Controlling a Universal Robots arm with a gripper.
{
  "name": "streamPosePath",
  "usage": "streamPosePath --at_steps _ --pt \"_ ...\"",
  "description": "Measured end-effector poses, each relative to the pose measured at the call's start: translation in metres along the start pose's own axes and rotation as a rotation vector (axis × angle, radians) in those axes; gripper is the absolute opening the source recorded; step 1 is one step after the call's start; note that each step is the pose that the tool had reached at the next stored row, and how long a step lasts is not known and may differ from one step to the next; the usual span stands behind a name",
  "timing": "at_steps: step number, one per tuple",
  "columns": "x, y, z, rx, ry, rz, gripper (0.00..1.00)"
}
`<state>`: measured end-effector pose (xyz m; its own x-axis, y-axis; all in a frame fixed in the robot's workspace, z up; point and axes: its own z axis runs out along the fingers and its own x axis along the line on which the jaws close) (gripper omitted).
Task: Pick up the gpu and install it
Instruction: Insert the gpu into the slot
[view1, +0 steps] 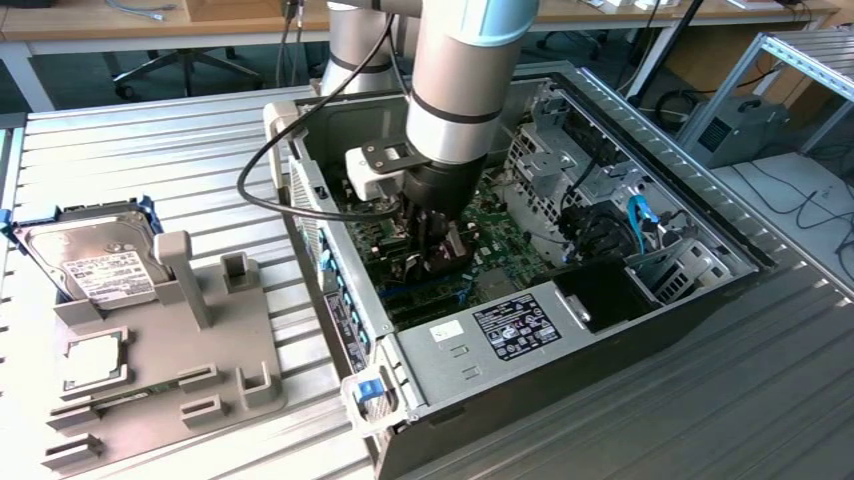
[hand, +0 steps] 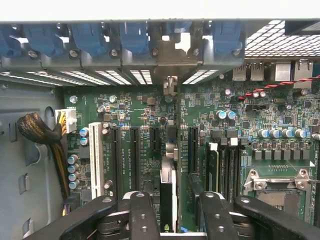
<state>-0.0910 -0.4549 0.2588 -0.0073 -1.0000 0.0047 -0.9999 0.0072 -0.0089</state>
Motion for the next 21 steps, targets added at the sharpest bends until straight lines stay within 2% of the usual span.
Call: streamPosePath --at_steps 8,12,13,14,16,17,19,21 --pt "-0.001 -0.0006 -0.0356 -0.0002 -0.0002 0.0 0.4" --pt "-0.003 -0.0014 -0.0388 -0.0011 -0.0004 0.0 0.38" --pt "-0.003 -0.0023 -0.0387 -0.0029 -0.0005 0.0 0.31" --pt "-0.003 -0.0029 -0.0387 -0.0044 -0.0005 0.0 0.31" --pt "-0.003 -0.0055 -0.0383 -0.0098 -0.0003 0.0 0.19" --pt "-0.003 -0.0071 -0.038 -0.0124 -0.0002 0.0 0.19" --pt "-0.003 -0.0139 -0.0371 -0.0217 -0.0001 0.0 0.11" --pt "-0.003 -0.0224 -0.0363 -0.031 -0.0001 0.0 0.11"
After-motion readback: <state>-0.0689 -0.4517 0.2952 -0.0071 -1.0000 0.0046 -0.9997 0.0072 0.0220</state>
